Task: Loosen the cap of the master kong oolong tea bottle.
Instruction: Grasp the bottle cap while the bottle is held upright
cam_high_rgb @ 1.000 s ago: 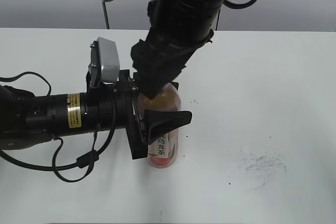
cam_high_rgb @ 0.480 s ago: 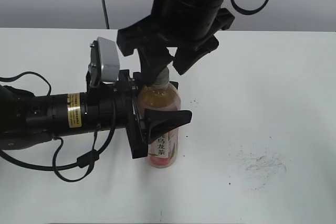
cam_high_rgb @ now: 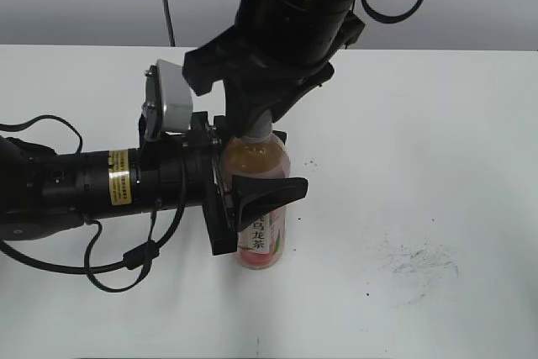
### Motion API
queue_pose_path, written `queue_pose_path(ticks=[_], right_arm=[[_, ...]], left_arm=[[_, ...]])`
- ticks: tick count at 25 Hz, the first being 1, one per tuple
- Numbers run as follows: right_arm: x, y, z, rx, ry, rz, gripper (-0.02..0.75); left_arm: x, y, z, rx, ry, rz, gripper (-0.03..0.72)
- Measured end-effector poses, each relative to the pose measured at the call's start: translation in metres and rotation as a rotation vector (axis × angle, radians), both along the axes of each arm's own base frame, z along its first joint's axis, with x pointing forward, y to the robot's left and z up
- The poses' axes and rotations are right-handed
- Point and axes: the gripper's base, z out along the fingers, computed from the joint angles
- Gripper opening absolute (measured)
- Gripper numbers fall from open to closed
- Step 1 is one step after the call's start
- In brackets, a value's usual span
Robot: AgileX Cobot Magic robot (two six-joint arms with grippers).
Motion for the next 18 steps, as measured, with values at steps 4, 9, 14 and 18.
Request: queue_pose_path(ticks=[4,9,14,18], right_arm=[[-0.0001,-0.0001,0.0,-0.02,-0.05,0.158,0.276],[-0.0001,0.0001,0.0003,-0.055,-0.15,0.468,0.273],[-0.0004,0.0,0.001,-0.095,-0.268,0.826,0.272],[-0.001,0.0003,0.001,-0.126,-0.366,1.141,0.272]], left_arm=[[0.0,0.0,0.0,0.0,-0.002,0.0,0.445],[0.0,0.0,0.0,0.0,-0.002,0.0,0.445],[-0.0001,0.0,0.0,0.001,-0.004,-0.001,0.445],[-0.0004,-0.0001,-0.0001,0.002,-0.007,-0.006,0.445]])
